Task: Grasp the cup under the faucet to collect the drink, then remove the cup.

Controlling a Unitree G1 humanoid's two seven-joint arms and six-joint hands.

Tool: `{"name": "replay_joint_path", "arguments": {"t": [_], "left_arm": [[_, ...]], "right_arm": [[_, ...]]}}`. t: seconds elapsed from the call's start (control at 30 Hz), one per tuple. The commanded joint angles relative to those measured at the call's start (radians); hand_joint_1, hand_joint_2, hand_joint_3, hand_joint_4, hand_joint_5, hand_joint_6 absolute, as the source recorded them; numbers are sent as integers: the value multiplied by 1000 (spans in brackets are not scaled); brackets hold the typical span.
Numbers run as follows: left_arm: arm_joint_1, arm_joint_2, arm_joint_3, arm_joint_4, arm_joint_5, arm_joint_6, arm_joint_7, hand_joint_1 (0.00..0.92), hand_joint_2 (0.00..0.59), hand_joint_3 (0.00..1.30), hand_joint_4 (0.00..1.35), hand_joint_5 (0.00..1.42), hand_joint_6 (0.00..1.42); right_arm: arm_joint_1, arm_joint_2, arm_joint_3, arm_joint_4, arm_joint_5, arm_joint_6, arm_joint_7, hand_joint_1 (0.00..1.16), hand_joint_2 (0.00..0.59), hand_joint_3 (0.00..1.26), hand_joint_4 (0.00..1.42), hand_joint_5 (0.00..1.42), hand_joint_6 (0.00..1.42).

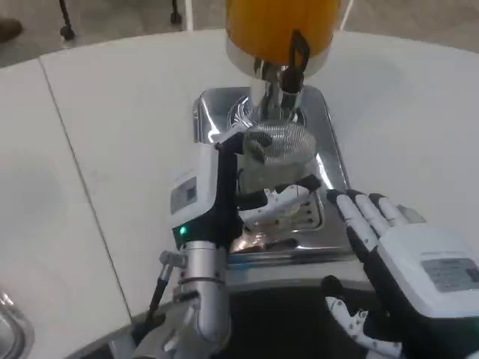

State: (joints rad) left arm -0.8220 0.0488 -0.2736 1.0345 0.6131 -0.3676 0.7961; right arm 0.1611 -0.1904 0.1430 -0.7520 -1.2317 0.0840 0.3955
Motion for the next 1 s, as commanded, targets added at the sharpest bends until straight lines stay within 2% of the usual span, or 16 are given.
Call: {"name": "replay_joint_path", "arguments": {"t": [0.03, 0.07, 0.1, 0.2, 0.27, 0.33, 0.43, 0.7, 0.87, 1.0], "left_arm": [[-8, 4, -34, 13, 13, -26, 22, 533, 71, 857, 950, 1195, 1278], [-4, 8, -51, 10, 25, -24, 22, 512, 69, 687, 762, 1071, 1178], [-2, 10, -63, 9, 32, -22, 19, 492, 69, 565, 650, 994, 1100], [-1, 12, -75, 13, 28, -21, 9, 469, 67, 351, 396, 826, 907], [-3, 17, -73, 18, 17, -24, -9, 464, 66, 272, 305, 748, 801], [-4, 21, -70, 20, 8, -32, -24, 463, 66, 231, 251, 692, 717], [-1, 24, -69, 19, 3, -37, -33, 454, 65, 184, 188, 634, 639], [17, 39, -71, 7, 0, -45, -39, 439, 57, 168, 130, 544, 554], [55, 87, -51, -57, -18, -46, -56, 416, 54, 137, 76, 441, 418], [104, 141, -24, -132, -31, -33, -72, 405, 56, 127, 63, 426, 385]], "right_arm": [[-8, 2, 0, 9, 1, 9, 12, 471, 549, 0, 0, 0, 48], [-12, 0, 2, 12, 3, 9, 18, 471, 549, 0, 0, 0, 48], [-15, -2, 3, 13, 5, 8, 23, 471, 549, 0, 0, 0, 48], [-16, 6, -5, 14, 21, 19, 28, 470, 550, 0, 0, 0, 48], [-13, 13, -7, 15, 29, 28, 26, 467, 550, 0, 0, 0, 48], [-14, 10, -1, 17, 29, 28, 26, 442, 562, 0, 0, 0, 48], [-20, 4, 9, 19, 25, 21, 26, 413, 546, 0, 0, 0, 57], [-27, 11, 19, 41, 30, 28, 10, 379, 555, 0, 0, 0, 62], [-31, 18, 32, 53, 47, 18, -20, 374, 554, 0, 0, 0, 62], [-45, 14, 36, 61, 72, 11, -33, 375, 551, 0, 0, 0, 62]]}}
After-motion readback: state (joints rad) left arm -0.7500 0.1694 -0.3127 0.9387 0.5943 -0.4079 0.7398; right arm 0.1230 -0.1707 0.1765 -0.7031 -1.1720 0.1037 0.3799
